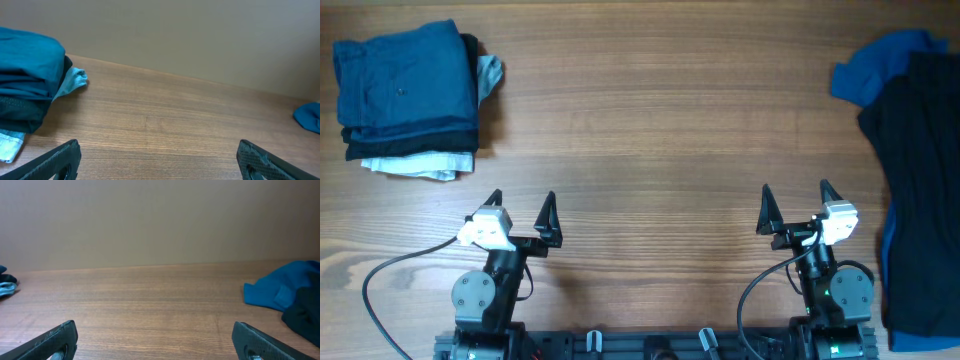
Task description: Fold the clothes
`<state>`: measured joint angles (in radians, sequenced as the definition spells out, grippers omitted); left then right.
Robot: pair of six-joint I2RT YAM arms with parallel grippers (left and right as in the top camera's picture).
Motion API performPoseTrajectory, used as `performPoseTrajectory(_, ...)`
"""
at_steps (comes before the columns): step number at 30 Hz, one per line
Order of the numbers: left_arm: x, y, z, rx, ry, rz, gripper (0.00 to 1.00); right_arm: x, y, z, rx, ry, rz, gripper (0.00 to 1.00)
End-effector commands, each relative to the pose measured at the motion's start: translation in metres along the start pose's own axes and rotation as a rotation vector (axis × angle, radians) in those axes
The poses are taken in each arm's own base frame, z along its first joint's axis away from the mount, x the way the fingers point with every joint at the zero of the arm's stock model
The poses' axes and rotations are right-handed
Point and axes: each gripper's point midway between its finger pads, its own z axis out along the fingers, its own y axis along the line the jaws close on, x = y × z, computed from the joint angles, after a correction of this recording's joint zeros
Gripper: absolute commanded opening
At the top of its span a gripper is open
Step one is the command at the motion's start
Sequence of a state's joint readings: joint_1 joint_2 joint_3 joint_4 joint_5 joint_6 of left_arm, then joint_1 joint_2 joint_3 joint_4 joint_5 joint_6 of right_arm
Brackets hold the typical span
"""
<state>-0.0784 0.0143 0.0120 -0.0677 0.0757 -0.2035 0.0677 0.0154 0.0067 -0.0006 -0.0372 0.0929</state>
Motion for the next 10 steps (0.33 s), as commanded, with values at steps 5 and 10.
performPoseTrajectory(5,0.0009,0.0032,-0.0002,-0.014,-0.004,0.016,1.0,-0.0021,0.0026,-0.0006,-0.016,-0.01,0.014,1.0)
performPoseTrajectory(10,0.0009,0.0032,-0.0002,-0.014,-0.004,0.016,1.0,-0.0021,0.0026,-0.0006,-0.016,-0.01,0.014,1.0)
